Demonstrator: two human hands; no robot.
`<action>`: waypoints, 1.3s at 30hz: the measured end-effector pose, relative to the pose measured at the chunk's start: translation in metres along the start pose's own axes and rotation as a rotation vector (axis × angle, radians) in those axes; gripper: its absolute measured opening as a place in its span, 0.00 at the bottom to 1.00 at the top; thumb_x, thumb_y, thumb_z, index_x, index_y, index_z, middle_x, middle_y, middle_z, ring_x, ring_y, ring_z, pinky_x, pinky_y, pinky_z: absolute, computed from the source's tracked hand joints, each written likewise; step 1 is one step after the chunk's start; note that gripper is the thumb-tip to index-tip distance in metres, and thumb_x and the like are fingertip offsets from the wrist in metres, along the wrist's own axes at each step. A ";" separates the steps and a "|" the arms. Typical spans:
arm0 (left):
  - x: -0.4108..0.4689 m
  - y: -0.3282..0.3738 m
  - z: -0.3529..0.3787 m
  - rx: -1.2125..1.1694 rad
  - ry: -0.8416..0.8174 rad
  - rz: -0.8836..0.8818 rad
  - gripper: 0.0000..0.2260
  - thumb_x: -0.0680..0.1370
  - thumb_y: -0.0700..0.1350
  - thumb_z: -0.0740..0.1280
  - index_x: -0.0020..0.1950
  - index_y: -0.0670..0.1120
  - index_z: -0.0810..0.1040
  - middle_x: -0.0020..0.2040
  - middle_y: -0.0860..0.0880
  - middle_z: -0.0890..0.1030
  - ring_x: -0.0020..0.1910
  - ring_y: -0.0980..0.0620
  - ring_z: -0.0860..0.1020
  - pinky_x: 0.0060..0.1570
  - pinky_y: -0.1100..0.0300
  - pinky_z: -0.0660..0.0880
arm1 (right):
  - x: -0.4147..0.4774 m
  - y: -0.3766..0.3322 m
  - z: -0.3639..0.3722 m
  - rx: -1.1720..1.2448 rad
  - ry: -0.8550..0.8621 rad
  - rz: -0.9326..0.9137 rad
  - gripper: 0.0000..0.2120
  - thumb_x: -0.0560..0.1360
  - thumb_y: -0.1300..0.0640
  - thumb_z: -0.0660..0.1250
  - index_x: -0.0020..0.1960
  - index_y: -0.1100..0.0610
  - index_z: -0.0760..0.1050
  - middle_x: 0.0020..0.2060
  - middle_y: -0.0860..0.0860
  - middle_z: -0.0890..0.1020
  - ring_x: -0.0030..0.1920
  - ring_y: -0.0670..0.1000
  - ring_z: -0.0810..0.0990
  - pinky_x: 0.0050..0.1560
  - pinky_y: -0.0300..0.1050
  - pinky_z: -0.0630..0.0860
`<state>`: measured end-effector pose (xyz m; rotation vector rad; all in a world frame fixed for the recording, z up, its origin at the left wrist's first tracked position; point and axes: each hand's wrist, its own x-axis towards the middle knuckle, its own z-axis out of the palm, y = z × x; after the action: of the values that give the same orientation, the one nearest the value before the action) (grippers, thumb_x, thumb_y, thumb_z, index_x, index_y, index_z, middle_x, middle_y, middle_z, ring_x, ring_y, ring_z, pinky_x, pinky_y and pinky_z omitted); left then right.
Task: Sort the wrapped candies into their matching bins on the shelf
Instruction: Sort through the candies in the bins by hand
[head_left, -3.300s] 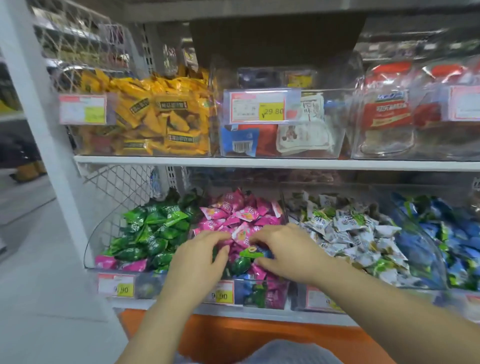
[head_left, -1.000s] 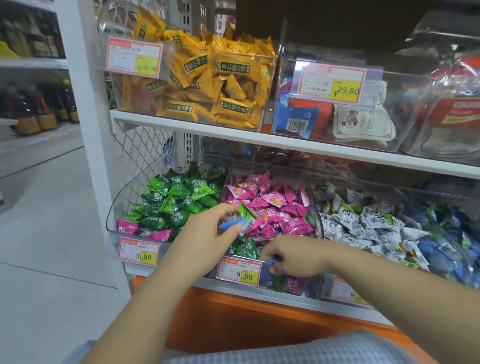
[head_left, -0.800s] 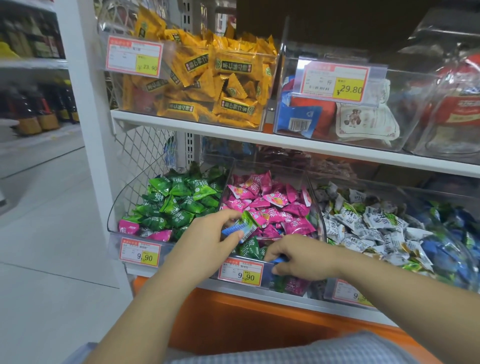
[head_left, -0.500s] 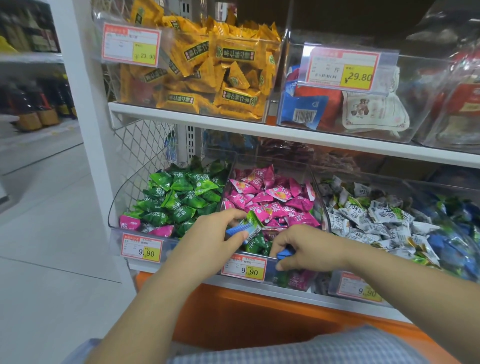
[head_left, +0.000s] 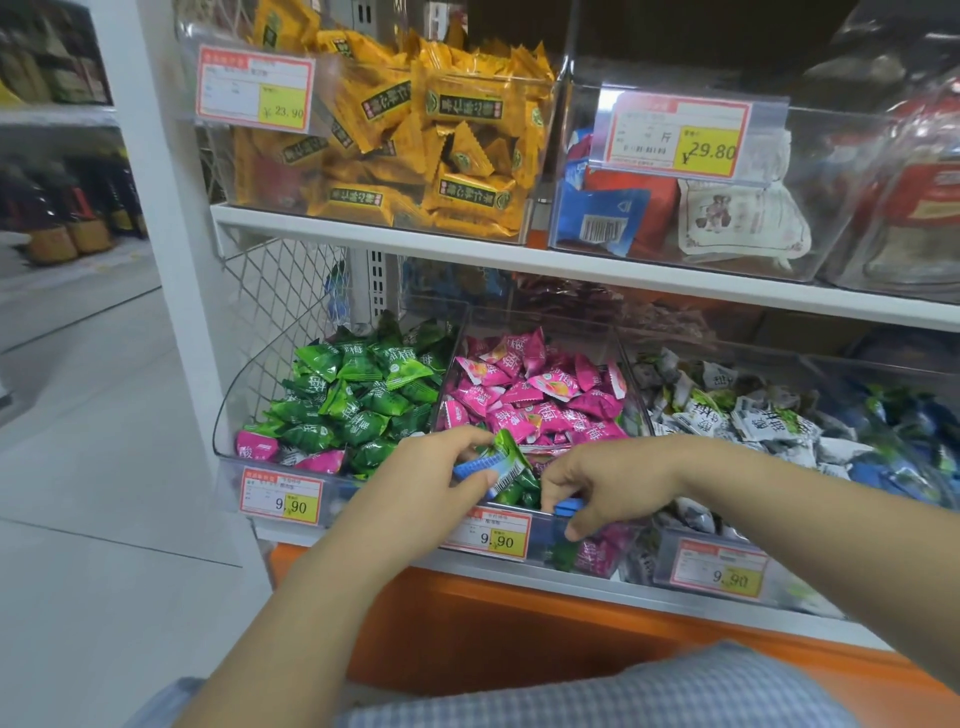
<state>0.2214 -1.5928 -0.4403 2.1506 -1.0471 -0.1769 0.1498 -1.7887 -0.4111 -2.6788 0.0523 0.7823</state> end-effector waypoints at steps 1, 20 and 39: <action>0.000 0.000 0.000 0.003 -0.003 -0.003 0.17 0.79 0.50 0.64 0.68 0.54 0.71 0.51 0.57 0.74 0.43 0.61 0.74 0.37 0.76 0.65 | 0.001 0.001 0.002 -0.016 -0.002 0.003 0.13 0.74 0.58 0.69 0.42 0.45 0.68 0.37 0.38 0.73 0.35 0.36 0.71 0.38 0.33 0.65; 0.000 0.001 0.000 0.012 -0.013 -0.029 0.17 0.79 0.49 0.64 0.69 0.54 0.71 0.51 0.57 0.74 0.43 0.59 0.75 0.39 0.65 0.67 | -0.004 -0.009 -0.002 -0.150 -0.085 0.088 0.21 0.74 0.59 0.69 0.65 0.49 0.70 0.52 0.48 0.75 0.46 0.48 0.75 0.46 0.41 0.69; 0.001 0.001 0.000 0.008 -0.010 -0.023 0.17 0.79 0.50 0.64 0.69 0.54 0.71 0.49 0.58 0.73 0.44 0.59 0.75 0.45 0.63 0.71 | -0.005 0.004 -0.008 -0.087 0.134 -0.003 0.21 0.70 0.49 0.73 0.61 0.51 0.74 0.45 0.43 0.75 0.42 0.44 0.74 0.44 0.38 0.71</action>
<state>0.2214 -1.5943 -0.4396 2.1718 -1.0308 -0.1952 0.1491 -1.7952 -0.4028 -2.8100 0.0478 0.6158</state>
